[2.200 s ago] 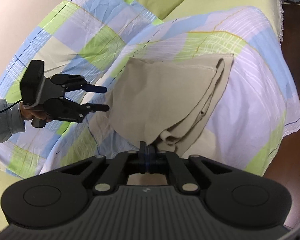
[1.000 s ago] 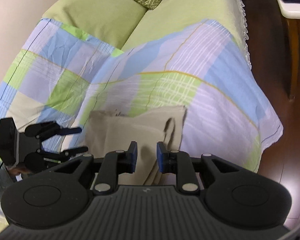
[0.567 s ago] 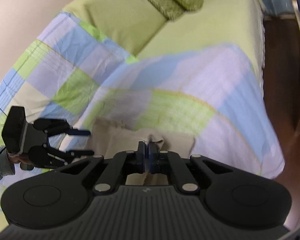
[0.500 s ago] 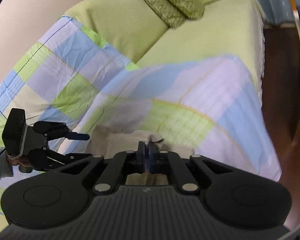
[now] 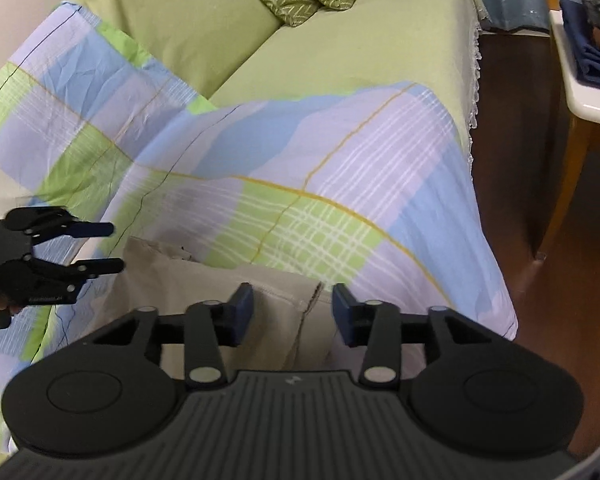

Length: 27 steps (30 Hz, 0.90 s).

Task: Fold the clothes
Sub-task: 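Grasp the folded shirt edge with the left gripper while the right gripper grasps it too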

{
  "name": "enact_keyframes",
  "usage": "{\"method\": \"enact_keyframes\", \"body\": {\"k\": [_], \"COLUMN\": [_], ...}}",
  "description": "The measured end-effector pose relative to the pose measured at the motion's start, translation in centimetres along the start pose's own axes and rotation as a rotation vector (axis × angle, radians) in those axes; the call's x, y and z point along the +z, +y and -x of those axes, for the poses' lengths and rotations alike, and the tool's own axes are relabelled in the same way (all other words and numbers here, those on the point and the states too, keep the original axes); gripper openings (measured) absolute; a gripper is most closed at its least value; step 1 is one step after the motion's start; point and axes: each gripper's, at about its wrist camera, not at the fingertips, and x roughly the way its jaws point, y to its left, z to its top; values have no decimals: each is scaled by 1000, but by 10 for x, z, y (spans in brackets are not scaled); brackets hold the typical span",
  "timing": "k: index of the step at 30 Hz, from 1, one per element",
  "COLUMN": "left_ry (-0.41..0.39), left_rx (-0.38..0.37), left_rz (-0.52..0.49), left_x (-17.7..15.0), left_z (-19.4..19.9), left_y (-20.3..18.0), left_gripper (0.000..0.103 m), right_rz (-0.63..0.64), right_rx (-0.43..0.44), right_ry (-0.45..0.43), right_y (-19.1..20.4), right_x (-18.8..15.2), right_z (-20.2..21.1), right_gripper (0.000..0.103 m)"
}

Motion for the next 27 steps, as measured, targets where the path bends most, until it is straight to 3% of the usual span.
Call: {"method": "enact_keyframes", "body": {"k": [1, 2, 5, 6, 8, 9, 10, 12, 14, 16, 17, 18, 20, 22, 24, 27], "left_ry": [-5, -18, -7, 14, 22, 18, 10, -7, 0, 16, 13, -3, 2, 39, 66, 97], "left_rx": [-12, -11, 28, 50, 100, 130, 163, 228, 266, 327, 327, 302, 263, 223, 234, 336], "left_rz": [11, 15, -4, -14, -33, -40, -28, -2, -4, -183, -203, -381, -499, -716, -849, -945], "left_x": [1, 1, -6, -9, -13, -13, -14, -14, -20, -32, -33, -50, -66, -101, -123, -141], "left_z": [-4, -4, -13, -19, -29, -32, -28, -19, -1, 35, 39, 62, 71, 70, 57, 26], "left_y": [2, 3, 3, 3, -2, -4, -2, 3, 11, -6, -6, -35, -58, -97, -118, -129], "left_gripper": [4, 4, 4, 8, 25, 43, 59, 66, 65, 64, 64, 64, 66, 66, 67, 67], "right_rz": [3, 28, 139, 152, 141, 126, 133, 133, 125, 153, 172, 231, 342, 580, 773, 1036], "right_rx": [12, 23, -9, -26, -53, -62, -65, -96, -146, -263, -268, -260, -220, -172, -175, -263], "right_ry": [4, 7, -29, -43, -20, -10, -1, -10, -21, -52, -68, -101, -109, -71, -46, -43], "right_y": [-1, 1, 15, 17, 13, 9, 8, 11, 14, 22, 27, 41, 63, 104, 127, 147], "right_x": [-2, -4, -8, -8, -9, -12, -13, -11, -9, -8, -10, -15, -29, -69, -105, -151], "right_z": [-3, -5, -2, -1, -7, -14, -19, -16, -9, 12, 19, 35, 51, 61, 58, 40], "right_gripper": [9, 3, 2, 2, 1, 1, 1, 8, 36, 39, 39, 39, 40, 54, 54, 54]}}
